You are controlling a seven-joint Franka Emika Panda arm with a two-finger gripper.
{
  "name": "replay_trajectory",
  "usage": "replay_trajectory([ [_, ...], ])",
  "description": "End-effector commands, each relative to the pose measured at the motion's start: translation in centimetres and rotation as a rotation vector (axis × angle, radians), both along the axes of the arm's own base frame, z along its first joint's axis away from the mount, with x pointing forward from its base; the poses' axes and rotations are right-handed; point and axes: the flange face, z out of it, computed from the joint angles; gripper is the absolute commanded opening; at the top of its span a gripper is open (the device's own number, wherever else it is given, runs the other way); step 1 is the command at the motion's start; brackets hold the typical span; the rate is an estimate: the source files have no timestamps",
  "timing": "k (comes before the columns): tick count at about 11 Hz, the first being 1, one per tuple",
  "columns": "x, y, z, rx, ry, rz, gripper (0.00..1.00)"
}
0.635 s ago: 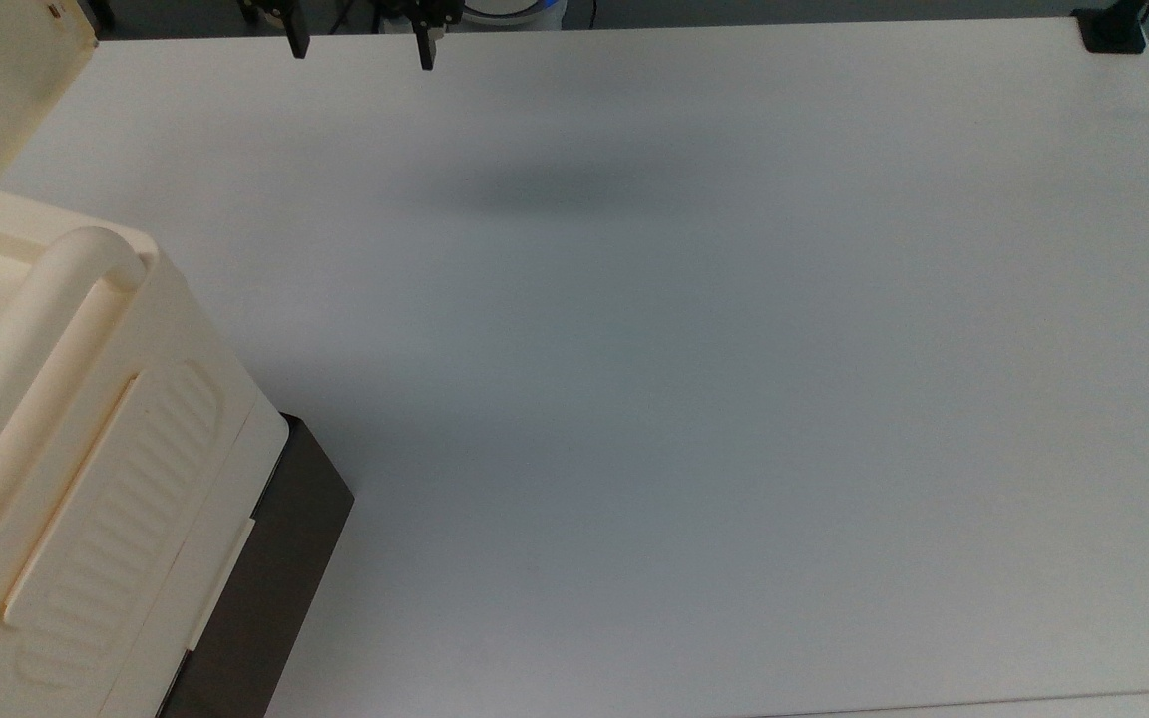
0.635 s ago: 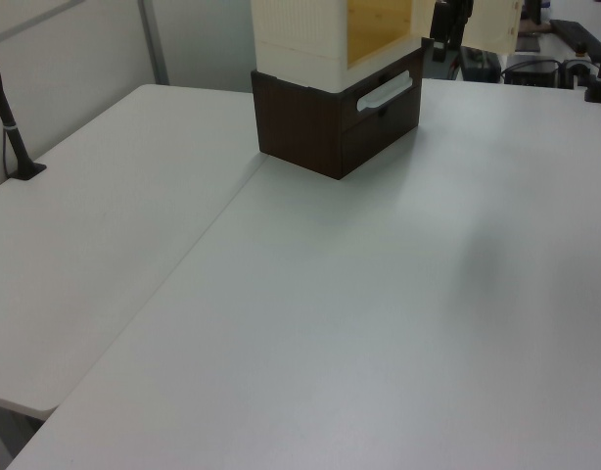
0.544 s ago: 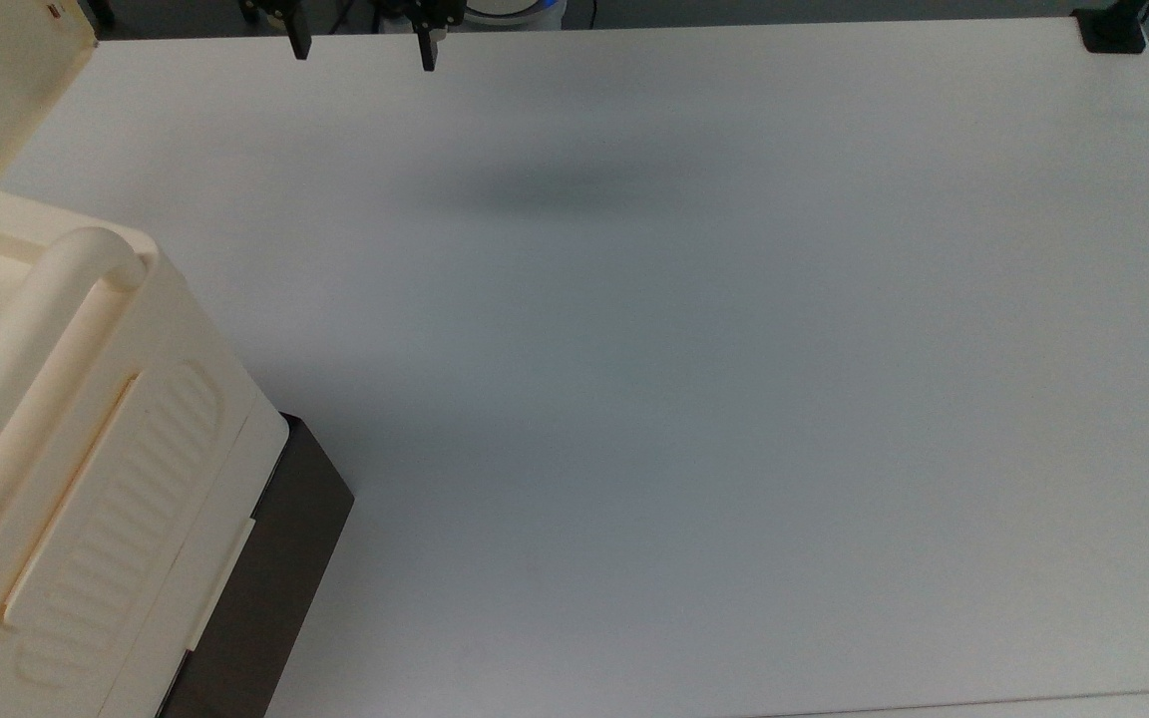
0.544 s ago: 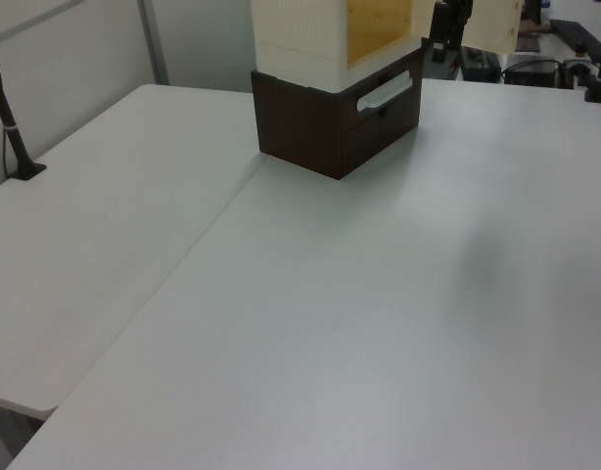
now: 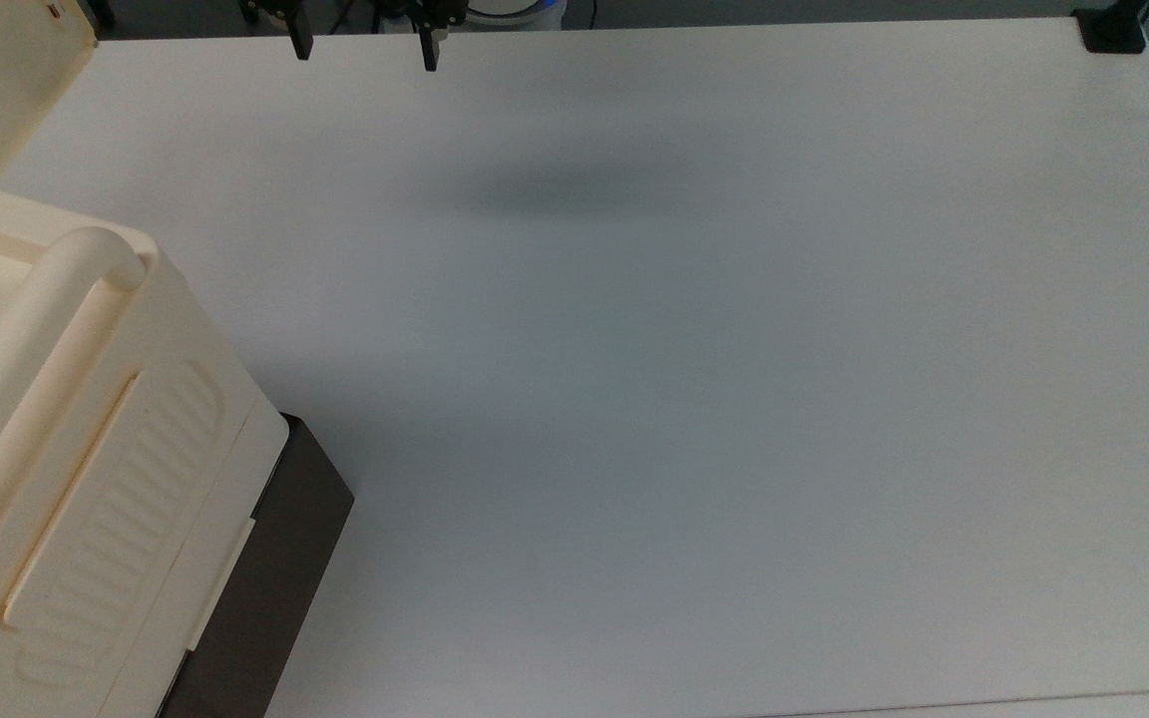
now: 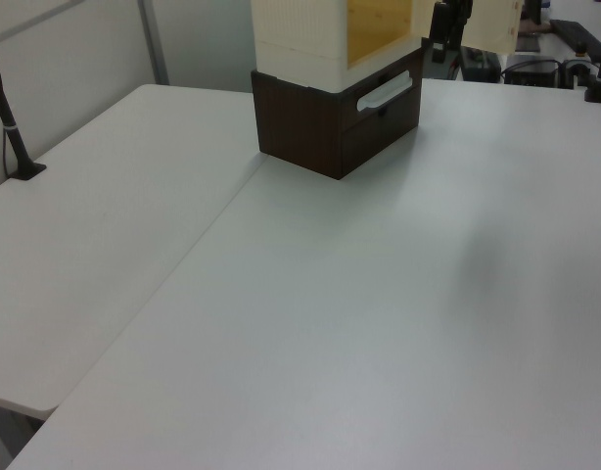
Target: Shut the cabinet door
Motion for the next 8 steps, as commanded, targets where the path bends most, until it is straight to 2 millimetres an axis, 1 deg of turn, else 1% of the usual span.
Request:
replay_trajectory([
  [1,-0.6,0.2,0.2,-0.016,-0.005,-0.003,1.0],
  [3,-1.0,-0.8,0.8,-0.015,-0.012,-0.015,1.0],
  [4,-1.4,-1.0,1.0,-0.014,0.0,-0.005,1.0],
  [5,-2.2,-2.1,1.3,-0.014,0.023,0.031,1.0],
  [6,-3.2,-3.1,2.1,-0.014,0.028,0.102,1.0],
  [7,-3.7,-4.0,2.5,-0.014,0.035,0.152,1.0],
  [8,-4.7,-5.3,3.0,-0.015,0.05,0.211,1.0],
])
